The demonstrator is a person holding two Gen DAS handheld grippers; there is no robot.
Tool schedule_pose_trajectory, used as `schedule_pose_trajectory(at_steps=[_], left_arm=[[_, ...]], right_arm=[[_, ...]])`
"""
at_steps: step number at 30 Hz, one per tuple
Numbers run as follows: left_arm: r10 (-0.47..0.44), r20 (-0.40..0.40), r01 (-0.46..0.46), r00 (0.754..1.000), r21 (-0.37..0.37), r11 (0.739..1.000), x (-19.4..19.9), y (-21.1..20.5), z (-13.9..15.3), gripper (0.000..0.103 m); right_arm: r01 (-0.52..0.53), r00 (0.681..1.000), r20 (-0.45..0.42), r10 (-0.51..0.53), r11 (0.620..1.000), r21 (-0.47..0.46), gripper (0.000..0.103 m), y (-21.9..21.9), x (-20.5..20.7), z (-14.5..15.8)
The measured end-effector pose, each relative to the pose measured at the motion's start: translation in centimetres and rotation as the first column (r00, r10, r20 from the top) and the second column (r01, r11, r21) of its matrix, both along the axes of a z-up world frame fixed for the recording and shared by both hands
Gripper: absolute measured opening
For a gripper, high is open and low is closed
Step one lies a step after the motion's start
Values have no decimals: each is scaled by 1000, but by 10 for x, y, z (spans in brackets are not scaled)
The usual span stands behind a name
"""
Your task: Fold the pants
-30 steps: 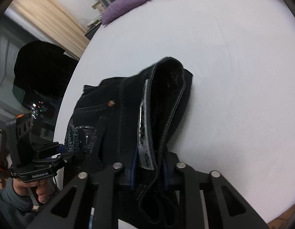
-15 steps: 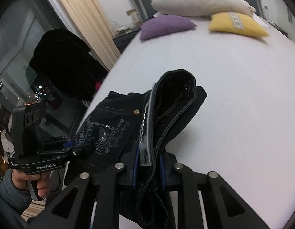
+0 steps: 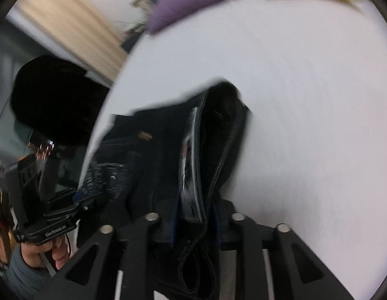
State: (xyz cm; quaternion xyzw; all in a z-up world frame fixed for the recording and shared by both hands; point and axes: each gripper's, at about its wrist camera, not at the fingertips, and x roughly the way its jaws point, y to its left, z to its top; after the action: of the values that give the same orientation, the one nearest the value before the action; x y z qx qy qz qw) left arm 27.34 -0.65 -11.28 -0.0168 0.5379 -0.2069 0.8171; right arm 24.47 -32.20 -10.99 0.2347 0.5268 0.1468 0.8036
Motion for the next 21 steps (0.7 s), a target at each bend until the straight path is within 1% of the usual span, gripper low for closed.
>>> schedule_pose_trajectory(at_steps=[1, 2, 4, 5, 6, 7, 8, 9, 10, 11, 12, 13, 14, 15, 16, 17, 18, 19, 20, 21], left_arm=[[15, 15, -15, 1000, -10, 1000, -4, 3, -5, 51], [34, 20, -33, 999, -27, 999, -6, 7, -9, 62], [62, 24, -60, 998, -82, 995, -9, 16, -13, 64], [73, 19, -71, 997, -88, 994, -11, 19, -11, 65], [85, 14, -84, 996, -76, 994, -15, 23, -7, 65], [99, 26, -97, 995, -65, 993, -18, 25, 1, 65], [113, 75, -109, 991, -61, 992, -25, 30, 15, 65], [122, 133, -116, 984, -46, 992, -31, 34, 29, 65], [130, 208, -132, 969, -5, 991, -45, 36, 46, 67], [140, 304, -162, 942, 50, 985, -63, 36, 68, 69], [140, 377, -179, 916, 72, 981, -73, 35, 84, 70], [134, 481, -194, 866, 76, 978, -95, 34, 108, 73], [139, 583, -222, 800, 73, 972, -116, 31, 136, 90], [155, 669, -271, 727, 72, 960, -137, 31, 157, 103], [179, 745, -333, 643, 62, 941, -160, 32, 178, 103], [196, 799, -376, 569, 41, 926, -180, 32, 198, 103], [210, 838, -404, 504, 13, 915, -201, 34, 217, 103], [226, 862, -429, 453, -11, 903, -218, 35, 235, 103], [238, 877, -447, 418, -30, 894, -234, 36, 252, 103], [246, 883, -452, 401, -43, 891, -246, 38, 265, 103]], right_arm=[[17, 1000, 26, -19, 999, 49, 42, -7, -5, -5], [35, 998, 47, -39, 995, 89, 42, -13, -12, -8], [61, 995, 67, -71, 989, 135, 46, -19, -21, -12], [74, 994, 67, -84, 987, 142, 48, -21, -25, -10], [94, 993, 57, -103, 984, 149, 52, -25, -32, -7], [120, 990, 50, -129, 981, 155, 56, -29, -38, -4], [163, 984, 50, -172, 977, 137, 65, -35, -47, 2], [212, 974, 64, -219, 972, 99, 70, -42, -56, 12], [237, 966, 91, -243, 969, 71, 70, -45, -68, 23], [251, 959, 130, -254, 967, 42, 70, -46, -80, 37], [266, 949, 178, -262, 964, -2, 72, -45, -95, 56], [281, 937, 227, -265, 959, -41, 73, -42, -110, 73], [298, 920, 290, -264, 952, -77, 76, -38, -125, 94], [317, 893, 367, -261, 943, -101, 82, -30, -144, 119], [339, 863, 434, -259, 934, -117, 86, -25, -157, 141], [371, 822, 508, -259, 919, -131, 97, -20, -178, 164], [411, 770, 582, -261, 901, -140, 103, -12, -198, 188], [442, 720, 643, -260, 886, -137, 103, -8, -217, 208], [459, 673, 698, -246, 879, -132, 103, 0, -233, 229], [467, 627, 744, -231, 876, -122, 103, 8, -246, 250]])
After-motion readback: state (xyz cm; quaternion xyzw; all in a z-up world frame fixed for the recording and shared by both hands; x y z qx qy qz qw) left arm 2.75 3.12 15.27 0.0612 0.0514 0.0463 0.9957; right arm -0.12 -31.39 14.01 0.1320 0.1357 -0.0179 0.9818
